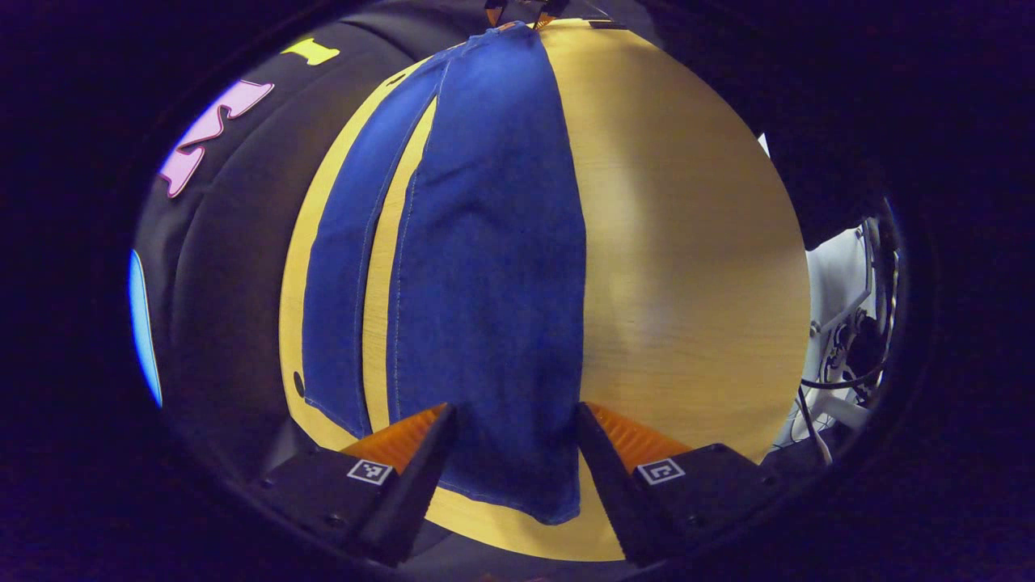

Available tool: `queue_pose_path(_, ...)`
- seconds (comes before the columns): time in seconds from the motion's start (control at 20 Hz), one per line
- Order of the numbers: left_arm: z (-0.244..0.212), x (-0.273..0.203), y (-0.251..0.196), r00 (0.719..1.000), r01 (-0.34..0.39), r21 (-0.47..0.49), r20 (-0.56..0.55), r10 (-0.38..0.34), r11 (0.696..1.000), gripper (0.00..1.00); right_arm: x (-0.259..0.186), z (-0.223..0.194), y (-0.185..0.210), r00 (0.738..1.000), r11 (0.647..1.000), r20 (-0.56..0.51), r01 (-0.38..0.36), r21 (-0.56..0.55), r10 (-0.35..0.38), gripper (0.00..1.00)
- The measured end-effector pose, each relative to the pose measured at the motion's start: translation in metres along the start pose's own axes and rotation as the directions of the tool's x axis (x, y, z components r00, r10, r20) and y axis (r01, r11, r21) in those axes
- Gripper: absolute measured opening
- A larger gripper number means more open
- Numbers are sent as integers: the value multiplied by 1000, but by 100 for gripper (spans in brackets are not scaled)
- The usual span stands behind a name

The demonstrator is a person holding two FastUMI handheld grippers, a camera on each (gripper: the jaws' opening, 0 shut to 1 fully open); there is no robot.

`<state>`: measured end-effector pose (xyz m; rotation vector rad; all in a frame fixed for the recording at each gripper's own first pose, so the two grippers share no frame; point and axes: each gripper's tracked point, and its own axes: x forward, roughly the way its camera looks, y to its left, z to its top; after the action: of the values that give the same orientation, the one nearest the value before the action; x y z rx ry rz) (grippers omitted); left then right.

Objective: Grasp the waist and the cuffs of the jeans and fold them to make the two legs overlap; first hold the waist and fold one-third of the jeans toward the cuffs, then hold the cuffs and fold the remaining one-third in the same direction to finish folding.

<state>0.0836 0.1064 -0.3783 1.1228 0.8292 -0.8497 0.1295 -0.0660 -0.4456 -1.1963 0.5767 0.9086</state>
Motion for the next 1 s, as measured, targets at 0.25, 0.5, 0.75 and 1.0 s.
queue_pose_path(0.25,6,11,1,1000,-13,2,16,13,1000,34,7,2,21,997,997,-30,-68,-40,67,57)
queue_pose_path(0.5,1,12,-1,999,15,-59,-27,-17,998,7,10,-1,23,996,997,-62,-54,46,57,13)
queue_pose_path(0.75,5,4,16,999,25,-229,-33,-34,973,6,5,2,12,996,990,-71,-51,135,61,6)
queue_pose_path(1.0,4,-21,44,994,102,-323,8,-105,941,6,-29,12,-55,996,914,-38,90,396,-82,7)
